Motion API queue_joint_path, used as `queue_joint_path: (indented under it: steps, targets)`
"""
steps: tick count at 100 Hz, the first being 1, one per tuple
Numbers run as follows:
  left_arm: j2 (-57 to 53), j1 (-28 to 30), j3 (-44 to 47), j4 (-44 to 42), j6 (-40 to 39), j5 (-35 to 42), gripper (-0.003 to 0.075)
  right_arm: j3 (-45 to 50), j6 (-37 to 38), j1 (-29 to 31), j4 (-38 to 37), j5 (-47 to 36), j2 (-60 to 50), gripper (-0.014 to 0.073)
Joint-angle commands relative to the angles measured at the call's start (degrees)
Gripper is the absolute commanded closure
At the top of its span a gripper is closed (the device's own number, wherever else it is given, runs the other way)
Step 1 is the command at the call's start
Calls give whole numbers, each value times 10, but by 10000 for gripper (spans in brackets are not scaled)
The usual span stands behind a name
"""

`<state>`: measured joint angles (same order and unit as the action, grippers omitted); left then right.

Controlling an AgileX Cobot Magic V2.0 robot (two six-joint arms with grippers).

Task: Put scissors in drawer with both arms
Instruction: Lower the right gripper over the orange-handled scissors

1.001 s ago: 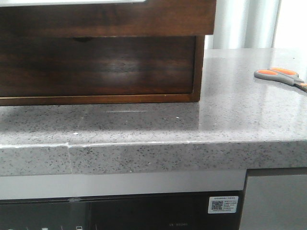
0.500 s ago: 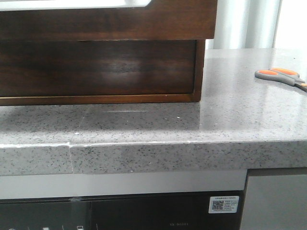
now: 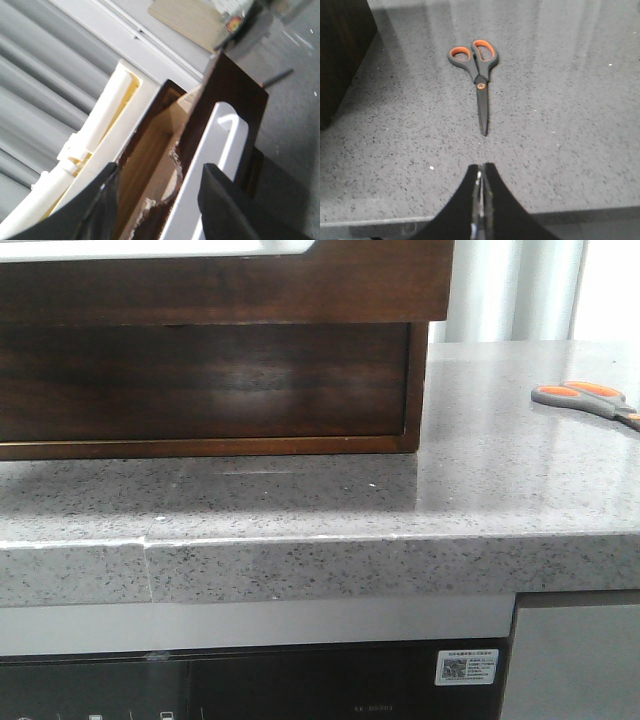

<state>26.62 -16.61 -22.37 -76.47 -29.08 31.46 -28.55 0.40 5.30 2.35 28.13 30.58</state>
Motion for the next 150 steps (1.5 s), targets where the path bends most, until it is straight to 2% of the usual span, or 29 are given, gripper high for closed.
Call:
queue_joint_path:
  steps: [1,10,15,29,34,39,55,80,94,108,150]
  targets:
    - [-16,-1,-16,95,-27,0,423,-70,-4,-2,2,-5,73,687]
    - [-37,-1,-16,160,-27,-11,486,-133,-4,-2,2,29,141,648]
    - [-48,-1,-16,189,-27,-15,525,-167,-4,-2,3,46,179,573]
    - [-68,-1,-16,198,-27,-28,617,-271,-4,-2,16,119,302,239]
    - [-70,-1,-16,198,-27,-32,641,-311,-4,-2,18,144,338,170]
    - [-70,-1,-16,198,-27,-32,658,-350,-4,-2,19,173,379,140]
    - [-70,-1,-16,198,-27,-32,674,-474,-15,-2,20,243,496,146]
    - [-70,-1,-16,198,-27,-32,674,-625,-34,-2,20,296,625,146]
    - [-70,-1,-16,198,-27,-32,674,-679,-40,-2,20,314,683,146]
    - [-70,-1,-16,198,-27,-32,674,-707,-50,-2,20,347,730,146]
    - [-70,-1,-16,198,-27,-32,674,-708,-65,-2,20,344,786,146]
